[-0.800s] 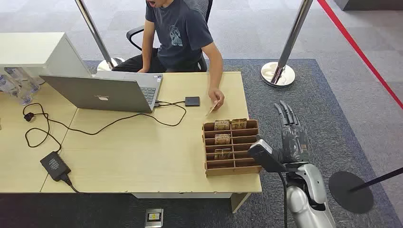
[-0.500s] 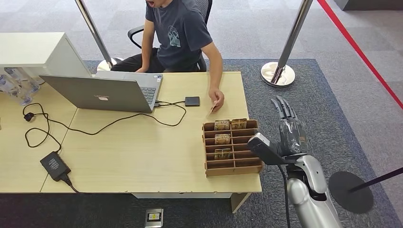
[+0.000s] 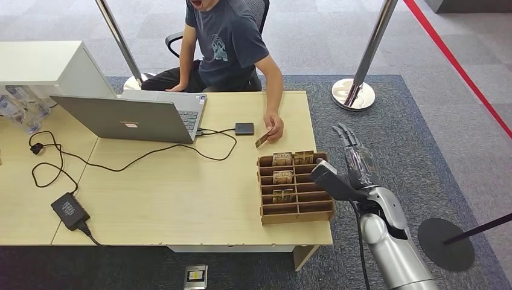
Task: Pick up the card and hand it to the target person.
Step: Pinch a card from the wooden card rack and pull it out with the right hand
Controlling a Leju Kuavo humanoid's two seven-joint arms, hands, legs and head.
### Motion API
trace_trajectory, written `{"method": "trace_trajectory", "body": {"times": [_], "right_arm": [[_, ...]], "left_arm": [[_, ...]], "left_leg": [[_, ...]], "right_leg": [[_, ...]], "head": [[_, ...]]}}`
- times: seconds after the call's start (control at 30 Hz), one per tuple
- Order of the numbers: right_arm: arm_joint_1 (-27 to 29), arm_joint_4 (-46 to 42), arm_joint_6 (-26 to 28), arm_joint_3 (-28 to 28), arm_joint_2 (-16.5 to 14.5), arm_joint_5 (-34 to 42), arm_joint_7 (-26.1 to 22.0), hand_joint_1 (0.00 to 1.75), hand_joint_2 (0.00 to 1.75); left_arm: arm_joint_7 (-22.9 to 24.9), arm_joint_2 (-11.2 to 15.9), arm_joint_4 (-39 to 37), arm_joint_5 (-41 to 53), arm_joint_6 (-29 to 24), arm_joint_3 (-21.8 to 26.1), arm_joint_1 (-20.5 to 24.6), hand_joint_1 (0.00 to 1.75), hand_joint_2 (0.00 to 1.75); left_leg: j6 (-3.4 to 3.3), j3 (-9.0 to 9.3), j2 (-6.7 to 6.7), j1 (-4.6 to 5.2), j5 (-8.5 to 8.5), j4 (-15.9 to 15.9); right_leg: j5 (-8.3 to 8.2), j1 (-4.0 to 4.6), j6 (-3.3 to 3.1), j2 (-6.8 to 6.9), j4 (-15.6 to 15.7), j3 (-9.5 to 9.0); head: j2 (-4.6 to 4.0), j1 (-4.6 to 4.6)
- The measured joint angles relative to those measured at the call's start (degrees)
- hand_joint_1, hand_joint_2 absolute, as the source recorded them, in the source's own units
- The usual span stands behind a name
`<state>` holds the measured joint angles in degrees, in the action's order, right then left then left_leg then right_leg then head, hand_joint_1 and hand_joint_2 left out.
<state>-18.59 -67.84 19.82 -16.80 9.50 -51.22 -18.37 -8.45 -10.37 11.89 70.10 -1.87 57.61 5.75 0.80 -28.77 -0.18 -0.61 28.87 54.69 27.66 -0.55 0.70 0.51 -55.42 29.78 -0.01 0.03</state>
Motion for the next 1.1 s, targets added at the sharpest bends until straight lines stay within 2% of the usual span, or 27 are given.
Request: {"method": "trace_trajectory", "body": {"times": [0.63, 0.77, 1.1], "right_arm": [[-5.25, 7.33, 2.07, -4.64, -1.27, -2.45, 2.21, 0.00, 0.00], [-6.32, 7.25, 1.96, -4.91, -1.28, -3.14, 2.09, 0.00, 1.75], [-7.64, 6.49, 0.80, -7.11, -1.16, -6.16, 3.53, 0.00, 1.75]], "left_arm": [[-0.88, 0.09, -0.26, -0.25, -0.72, -0.13, -0.49, 0.00, 0.00], [-0.92, 0.09, -0.30, -0.22, -0.69, -0.13, -0.51, 0.00, 0.00], [-0.98, 0.11, -0.31, -0.79, -0.73, -0.11, -0.60, 0.00, 0.00]], "left_leg": [[0.00, -0.02, -0.01, 0.00, 0.00, 0.00], [0.00, -0.02, -0.01, 0.00, 0.00, 0.00], [0.00, -0.02, 0.00, 0.00, 0.00, 0.00]], "right_leg": [[0.00, 0.00, 0.00, 0.00, -0.01, 0.01], [0.00, 0.00, 0.00, 0.00, -0.01, 0.01], [0.00, 0.00, 0.00, 0.00, -0.01, 0.01]], "head": [[-0.01, -0.01], [-0.01, -0.01], [-0.01, 0.01]]}}
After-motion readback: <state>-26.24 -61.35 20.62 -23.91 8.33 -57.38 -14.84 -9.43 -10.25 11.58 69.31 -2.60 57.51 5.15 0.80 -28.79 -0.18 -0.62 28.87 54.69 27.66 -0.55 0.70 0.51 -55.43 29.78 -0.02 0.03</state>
